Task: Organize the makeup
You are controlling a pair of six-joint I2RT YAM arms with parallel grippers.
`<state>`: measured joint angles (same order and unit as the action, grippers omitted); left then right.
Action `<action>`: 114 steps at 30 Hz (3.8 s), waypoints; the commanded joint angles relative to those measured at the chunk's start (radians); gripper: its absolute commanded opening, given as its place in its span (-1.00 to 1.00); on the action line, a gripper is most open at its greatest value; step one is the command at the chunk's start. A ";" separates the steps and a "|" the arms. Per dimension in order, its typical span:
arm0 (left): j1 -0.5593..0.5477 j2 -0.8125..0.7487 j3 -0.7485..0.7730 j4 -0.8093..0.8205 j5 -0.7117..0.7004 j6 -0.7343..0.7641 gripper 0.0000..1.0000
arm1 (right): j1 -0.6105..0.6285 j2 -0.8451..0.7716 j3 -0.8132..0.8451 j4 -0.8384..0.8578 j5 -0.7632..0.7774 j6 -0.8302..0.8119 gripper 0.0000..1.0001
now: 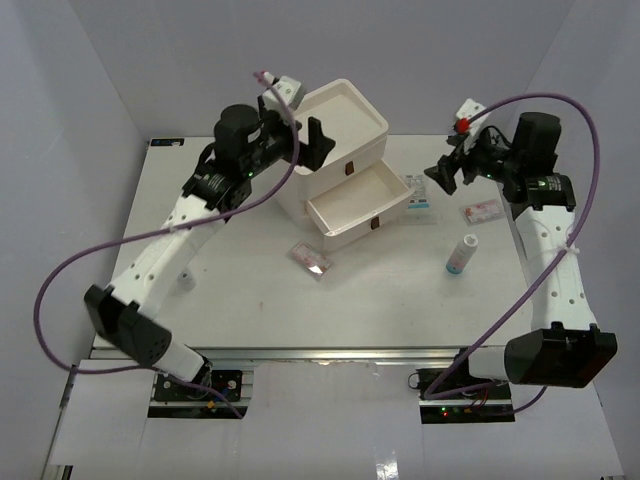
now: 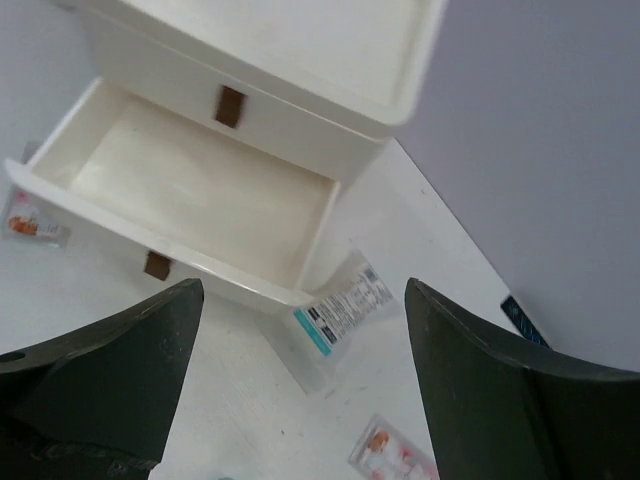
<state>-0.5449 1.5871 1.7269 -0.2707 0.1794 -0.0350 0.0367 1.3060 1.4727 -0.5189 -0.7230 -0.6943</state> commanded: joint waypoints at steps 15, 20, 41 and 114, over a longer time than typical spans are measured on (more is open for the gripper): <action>0.020 -0.768 -0.944 0.025 -0.060 -0.226 0.96 | -0.332 0.296 -0.023 0.043 0.412 0.433 0.93; 0.020 -0.785 -1.014 0.019 -0.028 -0.279 0.96 | -0.379 0.380 0.026 0.027 0.403 0.363 0.94; 0.020 -0.795 -1.019 0.018 -0.012 -0.287 0.96 | -0.298 0.533 0.040 0.070 0.724 0.897 0.80; 0.021 -0.986 -1.070 0.062 0.037 -0.273 0.96 | -0.197 0.711 -0.003 0.026 0.854 1.227 0.81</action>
<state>-0.5308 0.6146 0.6621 -0.2306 0.2176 -0.3122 -0.1791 2.0481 1.5177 -0.4377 0.1727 0.5790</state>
